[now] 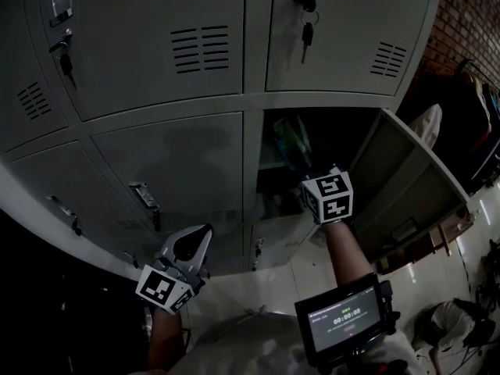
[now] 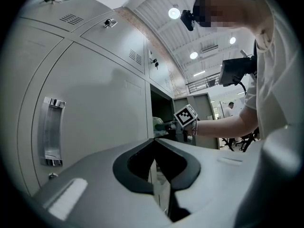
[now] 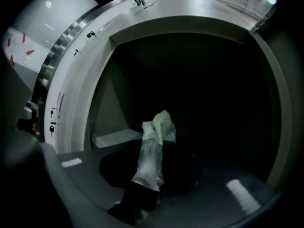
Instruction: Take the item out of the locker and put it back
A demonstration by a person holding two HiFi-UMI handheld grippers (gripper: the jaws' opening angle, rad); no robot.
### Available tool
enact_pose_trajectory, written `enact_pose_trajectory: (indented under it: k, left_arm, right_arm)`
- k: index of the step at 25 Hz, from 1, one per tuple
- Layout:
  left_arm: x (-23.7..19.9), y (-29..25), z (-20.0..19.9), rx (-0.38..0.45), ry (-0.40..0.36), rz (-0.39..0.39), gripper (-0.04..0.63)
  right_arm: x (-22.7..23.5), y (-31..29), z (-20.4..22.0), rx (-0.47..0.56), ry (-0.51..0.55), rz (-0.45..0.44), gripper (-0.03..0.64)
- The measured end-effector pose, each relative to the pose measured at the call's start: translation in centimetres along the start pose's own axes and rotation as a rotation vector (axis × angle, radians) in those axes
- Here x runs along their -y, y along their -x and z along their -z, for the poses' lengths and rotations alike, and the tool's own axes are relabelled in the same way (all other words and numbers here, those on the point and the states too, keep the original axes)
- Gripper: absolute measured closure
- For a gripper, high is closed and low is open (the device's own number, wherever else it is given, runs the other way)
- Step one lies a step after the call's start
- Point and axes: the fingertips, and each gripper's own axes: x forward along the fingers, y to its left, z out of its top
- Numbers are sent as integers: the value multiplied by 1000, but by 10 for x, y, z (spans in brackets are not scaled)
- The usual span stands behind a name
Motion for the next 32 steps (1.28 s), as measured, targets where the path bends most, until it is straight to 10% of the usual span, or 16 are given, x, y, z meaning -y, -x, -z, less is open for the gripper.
enact_pose_trajectory:
  k: [4,9,12,15,32]
  left_arm:
    - [-4,-2,1,1,9,7,591]
    - [-3,0,-1,13,1,12,591]
    - [0,5,-3,24,2,10,591]
    - [2,13,-4,31,7,6,591]
    - [74,56,1,22,23,68,591]
  right_arm:
    - [1,1,-12,88,3,-2,291]
    - [-2,45,-63,320,21,59,279]
    - [-18,90,-78,451,21,45,325]
    - [-44,128,-68,478,49,41,607]
    - [-128,220,6,310,-143,-23,609]
